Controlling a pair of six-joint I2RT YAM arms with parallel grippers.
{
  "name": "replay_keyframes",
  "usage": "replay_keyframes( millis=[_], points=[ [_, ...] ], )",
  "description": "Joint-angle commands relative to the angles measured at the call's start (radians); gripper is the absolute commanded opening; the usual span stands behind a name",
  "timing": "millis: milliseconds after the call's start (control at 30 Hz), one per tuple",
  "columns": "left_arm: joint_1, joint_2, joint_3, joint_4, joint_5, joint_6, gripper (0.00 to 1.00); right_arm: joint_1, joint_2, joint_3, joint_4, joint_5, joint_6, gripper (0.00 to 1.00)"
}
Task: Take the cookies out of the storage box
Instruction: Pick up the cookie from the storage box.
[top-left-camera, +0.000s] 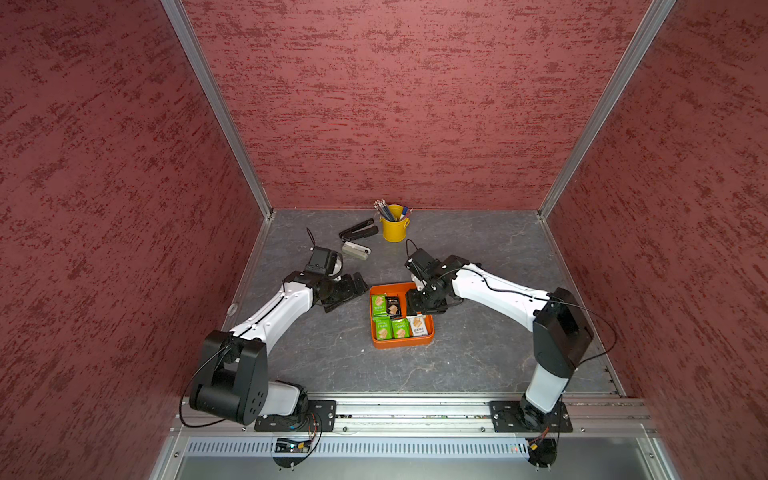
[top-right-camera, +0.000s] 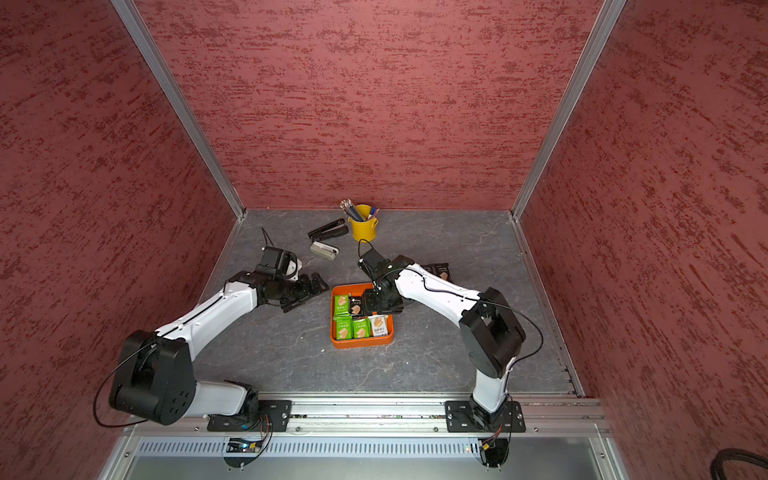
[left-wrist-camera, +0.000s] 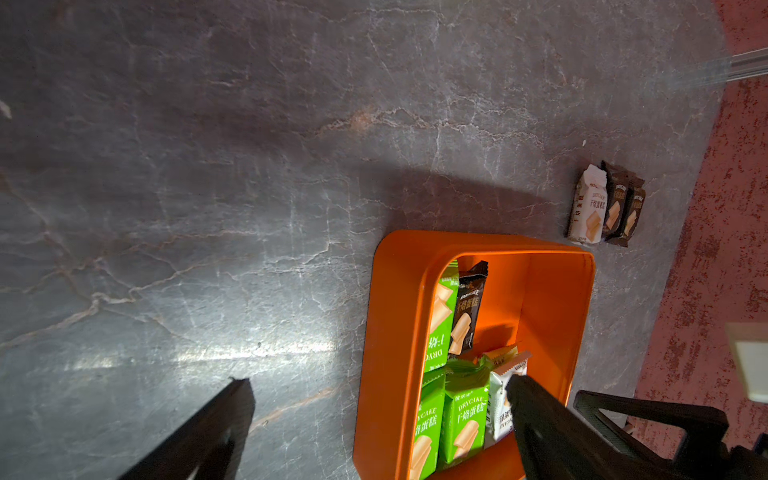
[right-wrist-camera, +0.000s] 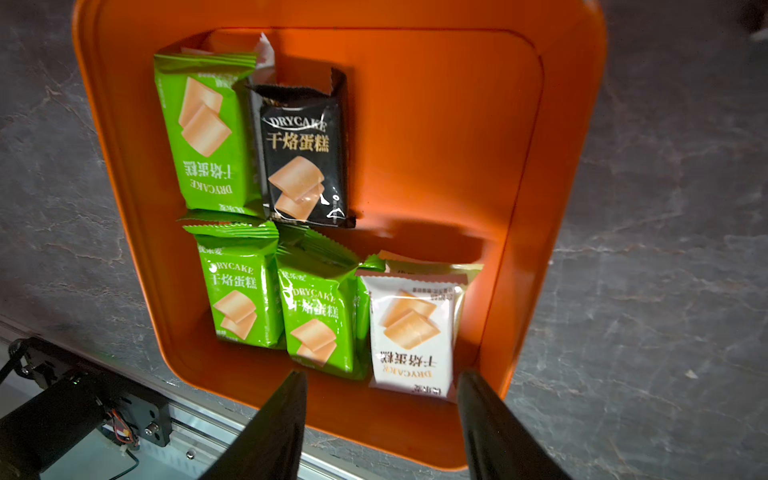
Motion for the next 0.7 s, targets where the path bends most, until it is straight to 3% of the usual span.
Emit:
replay_keyframes(
  millis=[0,667],
  points=[
    [0.005,-0.001,-0.004,0.001,-0.002,0.000,1.00,0.019,0.024,0.034,-0.047,0.052,-0.028,0.64],
    [0.008,0.000,-0.006,-0.012,-0.004,0.005,1.00,0.065,0.152,0.068,-0.066,0.138,0.003,0.65]
  ],
)
